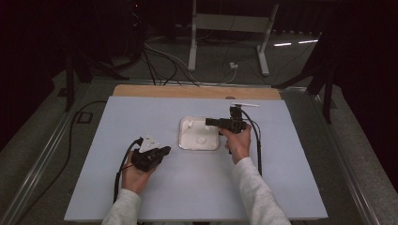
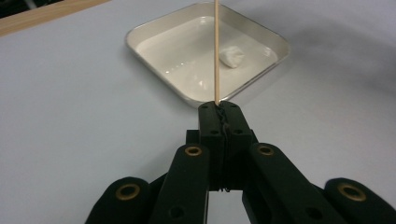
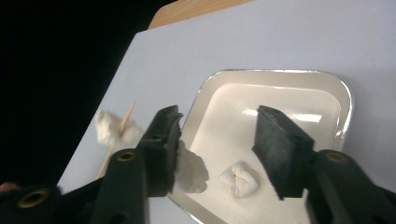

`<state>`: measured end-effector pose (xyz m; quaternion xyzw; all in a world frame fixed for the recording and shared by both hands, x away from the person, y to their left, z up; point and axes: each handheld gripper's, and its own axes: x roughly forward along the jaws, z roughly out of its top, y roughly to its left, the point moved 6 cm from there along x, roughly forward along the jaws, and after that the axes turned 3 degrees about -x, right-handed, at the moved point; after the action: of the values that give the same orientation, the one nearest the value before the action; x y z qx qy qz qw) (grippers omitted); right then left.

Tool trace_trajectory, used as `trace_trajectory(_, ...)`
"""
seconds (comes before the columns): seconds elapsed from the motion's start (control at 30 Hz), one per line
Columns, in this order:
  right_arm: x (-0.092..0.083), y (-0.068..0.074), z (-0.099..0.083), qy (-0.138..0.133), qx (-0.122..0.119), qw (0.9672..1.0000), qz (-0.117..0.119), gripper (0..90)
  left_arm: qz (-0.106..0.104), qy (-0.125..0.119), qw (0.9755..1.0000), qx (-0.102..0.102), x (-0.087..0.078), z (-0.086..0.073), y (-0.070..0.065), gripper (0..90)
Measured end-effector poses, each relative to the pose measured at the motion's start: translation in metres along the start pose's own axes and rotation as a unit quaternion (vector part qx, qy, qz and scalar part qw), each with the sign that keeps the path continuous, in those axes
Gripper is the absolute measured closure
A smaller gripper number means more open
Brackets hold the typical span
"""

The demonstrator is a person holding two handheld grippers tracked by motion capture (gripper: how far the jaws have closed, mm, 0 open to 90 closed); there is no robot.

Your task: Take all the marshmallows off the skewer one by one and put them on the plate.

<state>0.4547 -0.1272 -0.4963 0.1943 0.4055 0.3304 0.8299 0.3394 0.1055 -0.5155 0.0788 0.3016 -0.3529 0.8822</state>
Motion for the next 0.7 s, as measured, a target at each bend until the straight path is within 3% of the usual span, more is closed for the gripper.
trace_trajectory(0.17,0.01,-0.001,-0.006,0.002,0.015,0.9999,-0.007,44.7,-0.026,0.004,0.9995,0.016,0.005,0.003,-0.014,90.0)
trace_trajectory(0.27,0.013,0.003,-0.008,0.0,0.037,0.9991,0.022,44.8,-0.019,0.026,0.9991,0.028,0.012,0.0,-0.018,90.0)
trace_trajectory(0.4,0.013,0.006,-0.009,-0.001,0.038,0.9989,0.027,44.6,-0.015,0.048,0.998,0.039,0.018,-0.005,-0.019,90.0)
trace_trajectory(0.5,0.011,0.003,-0.006,-0.015,0.059,0.9977,0.032,44.7,-0.014,0.054,0.9975,0.043,0.018,-0.006,-0.019,90.0)
trace_trajectory(0.7,0.009,0.0,-0.006,-0.011,0.06,0.9973,0.04,45.3,-0.002,0.063,0.9975,0.03,0.019,-0.009,-0.014,90.0)
